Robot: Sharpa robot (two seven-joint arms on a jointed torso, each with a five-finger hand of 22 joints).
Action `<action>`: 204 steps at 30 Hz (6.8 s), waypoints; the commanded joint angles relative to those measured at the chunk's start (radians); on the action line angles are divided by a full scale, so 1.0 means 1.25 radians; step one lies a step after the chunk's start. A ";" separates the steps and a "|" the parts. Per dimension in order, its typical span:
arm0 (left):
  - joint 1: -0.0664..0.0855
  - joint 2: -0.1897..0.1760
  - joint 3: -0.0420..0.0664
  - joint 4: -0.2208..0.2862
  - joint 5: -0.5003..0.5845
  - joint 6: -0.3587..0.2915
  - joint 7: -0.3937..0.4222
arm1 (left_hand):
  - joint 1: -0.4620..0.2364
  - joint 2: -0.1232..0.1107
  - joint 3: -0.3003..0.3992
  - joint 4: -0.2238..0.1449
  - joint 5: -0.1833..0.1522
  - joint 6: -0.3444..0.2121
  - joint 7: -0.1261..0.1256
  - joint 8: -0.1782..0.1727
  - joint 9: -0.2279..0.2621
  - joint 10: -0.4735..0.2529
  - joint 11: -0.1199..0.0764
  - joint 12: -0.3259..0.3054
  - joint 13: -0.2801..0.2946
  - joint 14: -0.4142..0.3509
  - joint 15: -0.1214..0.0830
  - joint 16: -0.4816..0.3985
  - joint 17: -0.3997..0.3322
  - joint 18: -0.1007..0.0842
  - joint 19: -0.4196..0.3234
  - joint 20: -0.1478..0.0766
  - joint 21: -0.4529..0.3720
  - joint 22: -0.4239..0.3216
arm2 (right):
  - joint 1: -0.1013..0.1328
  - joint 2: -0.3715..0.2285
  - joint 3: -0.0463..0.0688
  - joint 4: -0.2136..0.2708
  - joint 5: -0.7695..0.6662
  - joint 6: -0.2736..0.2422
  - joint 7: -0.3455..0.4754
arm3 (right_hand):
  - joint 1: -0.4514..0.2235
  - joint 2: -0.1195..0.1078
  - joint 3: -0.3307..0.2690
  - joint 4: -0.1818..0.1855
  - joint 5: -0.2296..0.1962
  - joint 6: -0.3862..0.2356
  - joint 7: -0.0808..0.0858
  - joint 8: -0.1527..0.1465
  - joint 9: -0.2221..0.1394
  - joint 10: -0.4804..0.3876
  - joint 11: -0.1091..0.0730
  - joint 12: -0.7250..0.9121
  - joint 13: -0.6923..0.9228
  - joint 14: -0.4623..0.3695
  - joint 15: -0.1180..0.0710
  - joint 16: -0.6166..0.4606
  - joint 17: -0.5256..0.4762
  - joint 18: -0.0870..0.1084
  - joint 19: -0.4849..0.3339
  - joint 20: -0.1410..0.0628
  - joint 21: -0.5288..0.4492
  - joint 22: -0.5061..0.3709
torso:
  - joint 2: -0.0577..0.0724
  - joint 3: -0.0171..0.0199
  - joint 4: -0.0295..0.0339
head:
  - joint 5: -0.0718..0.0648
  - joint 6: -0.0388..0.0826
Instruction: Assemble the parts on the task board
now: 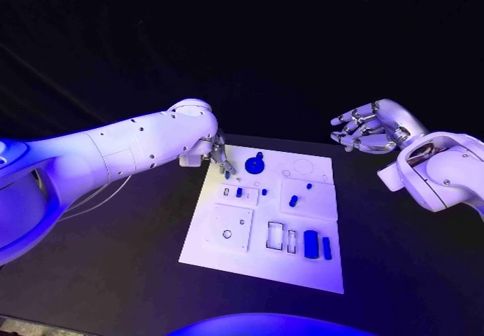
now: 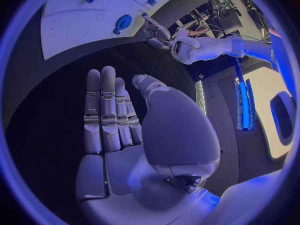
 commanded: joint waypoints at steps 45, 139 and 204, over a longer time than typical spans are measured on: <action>-0.002 0.006 0.001 -0.005 0.044 0.006 0.008 | 0.240 -0.018 0.344 -0.059 0.008 0.019 0.006 -0.066 0.020 -0.016 -0.002 -0.063 -0.038 0.083 0.005 0.002 0.211 -0.003 0.045 0.003 -0.006 0.169 | -0.001 0.002 0.000 0.001 -0.013 0.004 0.008 | -0.002 -0.003 0.002 -0.007 0.010 -0.005 0.001 -0.002 0.000 0.003 0.001 -0.006 -0.004 0.007 0.000 -0.010 0.000 0.003 0.005 0.002 -0.005 -0.003 | 0.000 0.0005 0.0004 | 0.001 -0.009; -0.068 -0.172 -0.004 0.301 0.002 -0.232 -0.053 | 0.011 -0.202 0.665 -0.230 0.276 0.109 -0.024 -0.036 0.125 0.063 -0.030 -0.101 -0.065 0.083 -0.018 0.002 0.211 -0.011 0.066 -0.013 0.018 0.192 | -0.003 -0.011 -0.001 0.003 -0.004 -0.004 0.014 | -0.007 0.000 0.003 -0.004 0.019 -0.006 0.002 -0.002 0.000 0.002 0.002 -0.008 -0.011 0.009 0.001 -0.021 0.002 0.003 0.005 0.003 -0.010 -0.009 | -0.002 -0.0003 0.0033 | 0.011 -0.019; -0.069 -0.165 -0.004 0.296 -0.001 -0.186 -0.060 | -0.018 -0.174 0.533 -0.228 0.240 0.107 -0.042 -0.032 0.145 0.093 -0.041 -0.101 -0.063 0.083 -0.026 0.002 0.211 -0.012 0.070 -0.011 0.023 0.196 | -0.005 -0.011 -0.002 0.006 -0.002 -0.003 0.017 | -0.006 0.001 0.005 -0.005 0.021 -0.004 0.002 0.000 0.000 0.000 0.002 -0.010 -0.014 0.007 0.001 -0.026 0.003 0.003 0.004 0.003 -0.012 -0.011 | -0.002 0.0000 0.0033 | 0.018 -0.029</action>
